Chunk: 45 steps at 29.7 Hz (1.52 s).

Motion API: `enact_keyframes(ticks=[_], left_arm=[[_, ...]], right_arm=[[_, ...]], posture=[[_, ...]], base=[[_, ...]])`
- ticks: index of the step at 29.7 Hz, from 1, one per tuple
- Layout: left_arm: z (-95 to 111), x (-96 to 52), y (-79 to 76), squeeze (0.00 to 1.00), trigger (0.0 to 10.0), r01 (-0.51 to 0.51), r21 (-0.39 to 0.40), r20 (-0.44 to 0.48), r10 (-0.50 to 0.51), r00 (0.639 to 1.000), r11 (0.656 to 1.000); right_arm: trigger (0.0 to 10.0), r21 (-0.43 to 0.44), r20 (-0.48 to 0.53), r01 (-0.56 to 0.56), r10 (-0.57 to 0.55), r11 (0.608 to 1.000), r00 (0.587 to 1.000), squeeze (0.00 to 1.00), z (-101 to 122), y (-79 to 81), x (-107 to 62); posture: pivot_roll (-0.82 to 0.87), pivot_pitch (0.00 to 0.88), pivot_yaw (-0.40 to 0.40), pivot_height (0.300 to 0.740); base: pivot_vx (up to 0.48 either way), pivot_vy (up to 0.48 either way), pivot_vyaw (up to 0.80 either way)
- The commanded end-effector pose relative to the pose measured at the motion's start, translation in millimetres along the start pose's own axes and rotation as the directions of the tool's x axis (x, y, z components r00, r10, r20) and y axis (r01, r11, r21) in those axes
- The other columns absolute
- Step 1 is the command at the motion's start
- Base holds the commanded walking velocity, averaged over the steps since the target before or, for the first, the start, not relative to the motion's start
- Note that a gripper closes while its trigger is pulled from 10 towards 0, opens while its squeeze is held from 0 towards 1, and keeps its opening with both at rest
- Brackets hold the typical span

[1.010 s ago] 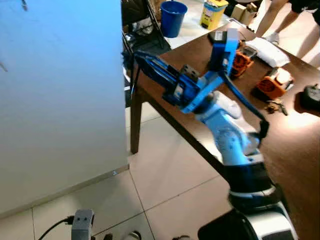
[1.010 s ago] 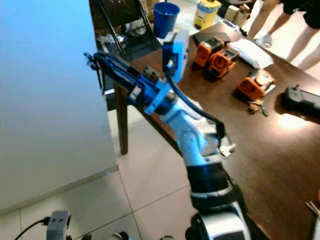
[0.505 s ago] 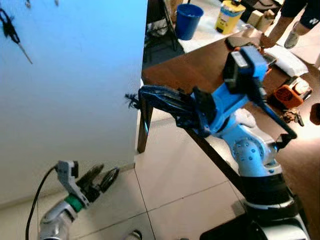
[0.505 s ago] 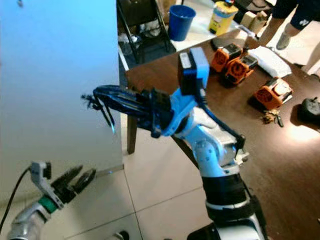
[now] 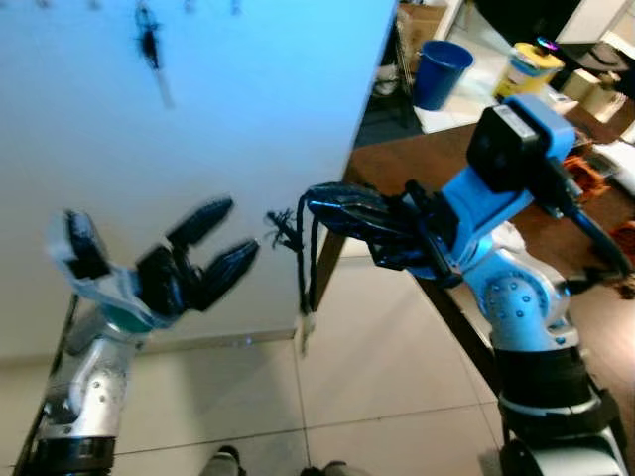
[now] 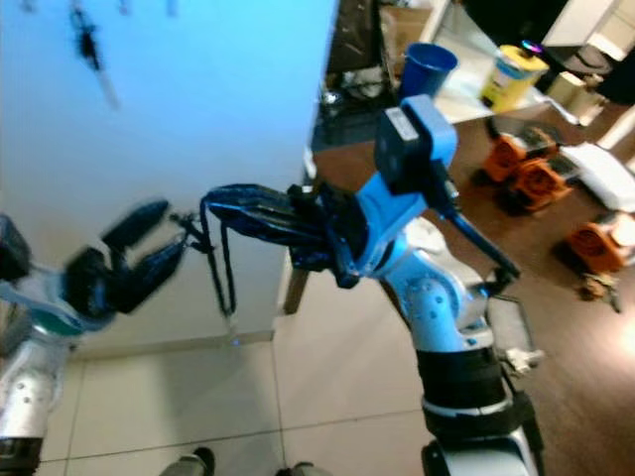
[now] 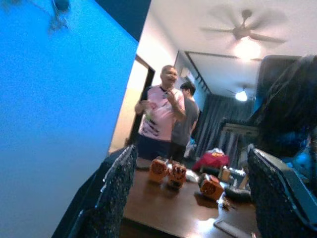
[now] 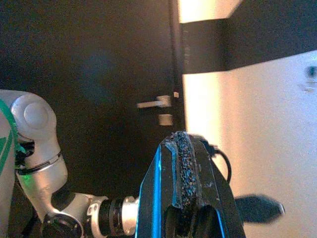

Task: Hang keys on a hook

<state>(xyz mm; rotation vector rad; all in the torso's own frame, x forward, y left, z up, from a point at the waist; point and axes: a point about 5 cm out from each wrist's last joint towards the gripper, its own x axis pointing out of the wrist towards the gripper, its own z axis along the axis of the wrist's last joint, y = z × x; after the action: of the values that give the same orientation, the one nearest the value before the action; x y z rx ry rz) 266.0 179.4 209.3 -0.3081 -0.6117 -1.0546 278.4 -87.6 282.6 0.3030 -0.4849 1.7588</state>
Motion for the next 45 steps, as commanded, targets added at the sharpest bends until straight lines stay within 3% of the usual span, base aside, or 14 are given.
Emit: enact_keyframes(ticks=[1, 4, 12, 18, 30, 38, 39, 40, 41, 42, 45], left_arm=[[8, 7.2, -6.4, 0.0, 10.0, 0.058, 0.0, 0.017, -0.058, 0.998, 0.998], [25, 18.5, -14.2, 0.0, 10.0, 0.126, 0.019, 0.019, -0.126, 0.992, 0.992], [43, 41.0, -30.4, 0.0, 10.0, 0.219, 0.053, 0.019, -0.22, 0.975, 0.974], [38, 47.9, -34.1, 0.0, 10.0, 0.247, 0.065, -0.066, -0.243, 0.968, 0.967], [21, 46.3, -33.2, 0.0, 10.0, 0.277, 0.05, -0.229, -0.259, 0.938, 0.959], [15, 46.8, -31.6, 0.0, 10.0, 0.251, 0.046, -0.232, -0.234, 0.944, 0.967], [14, 46.8, -31.9, 0.0, 7.3, 0.249, 0.038, -0.228, -0.234, 0.945, 0.968], [14, 46.8, -31.9, 0.0, 7.3, 0.249, 0.038, -0.228, -0.234, 0.945, 0.968], [13, 46.2, -32.4, 0.0, 0.0, 0.248, 0.027, -0.227, -0.236, 0.945, 0.968], [11, 45.2, -33.3, 0.0, 0.0, 0.25, 0.018, -0.228, -0.239, 0.944, 0.968], [10, 44.5, -33.9, 0.0, 0.0, 0.251, 0.013, -0.229, -0.241, 0.943, 0.968]], right_arm=[[0.0, -0.008, 0.005, -0.015, 0.015, 1.0, 1.0, 0.0, 5, 1.4, -1.7], [0.0, -0.007, 0.005, -0.026, 0.026, 1.0, 1.0, 0.0, 8, 1.5, -2.8], [0.0, -0.007, 0.004, -0.05, 0.05, 0.999, 0.999, 0.0, 13, -0.8, -1.8], [0.0, -0.008, 0.005, -0.062, 0.063, 0.998, 0.998, 0.0, 14, -2.0, 0.7], [0.0, -0.028, 0.013, -0.067, 0.068, 0.997, 0.998, 0.0, 20, -3.6, 2.2], [0.0, -0.031, 0.018, -0.069, 0.07, 0.997, 0.997, 0.0, 20, -3.9, 2.9], [0.0, -0.026, 0.022, -0.07, 0.07, 0.997, 0.997, 0.0, 19, -4.0, 3.6], [0.0, -0.026, 0.022, -0.07, 0.07, 0.997, 0.997, 0.0, 19, -4.0, 3.6], [0.0, -0.021, 0.028, -0.068, 0.068, 0.997, 0.997, 0.0, 18, -4.1, 4.5], [8.5, -0.014, 0.04, -0.055, 0.055, 0.998, 0.998, 0.0, 17, -5.1, 5.7], [8.5, -0.009, 0.048, -0.045, 0.045, 0.999, 0.998, 0.0, 17, -5.9, 6.4]], posture=[[0.02, 0.097, -0.054, 0.74], [0.03, 0.096, -0.056, 0.74], [0.03, 0.096, -0.071, 0.74], [0.03, 0.092, -0.069, 0.74], [0.02, 0.082, -0.062, 0.74], [0.03, 0.076, -0.066, 0.74], [0.03, 0.075, -0.067, 0.74], [0.03, 0.075, -0.067, 0.74], [0.03, 0.075, -0.066, 0.74], [0.04, 0.076, -0.065, 0.74], [0.04, 0.076, -0.065, 0.74]], base=[[0.0, 0.0, 0.73], [0.0, 0.0, 0.72], [0.0, 0.0, 0.72], [0.0, 0.0, 0.7], [0.0, 0.0, 0.7], [0.0, 0.0, 0.7], [0.0, 0.0, 0.69], [0.0, 0.0, 0.69], [0.0, 0.0, 0.57], [0.0, 0.0, 0.0], [0.0, 0.0, 0.0]])
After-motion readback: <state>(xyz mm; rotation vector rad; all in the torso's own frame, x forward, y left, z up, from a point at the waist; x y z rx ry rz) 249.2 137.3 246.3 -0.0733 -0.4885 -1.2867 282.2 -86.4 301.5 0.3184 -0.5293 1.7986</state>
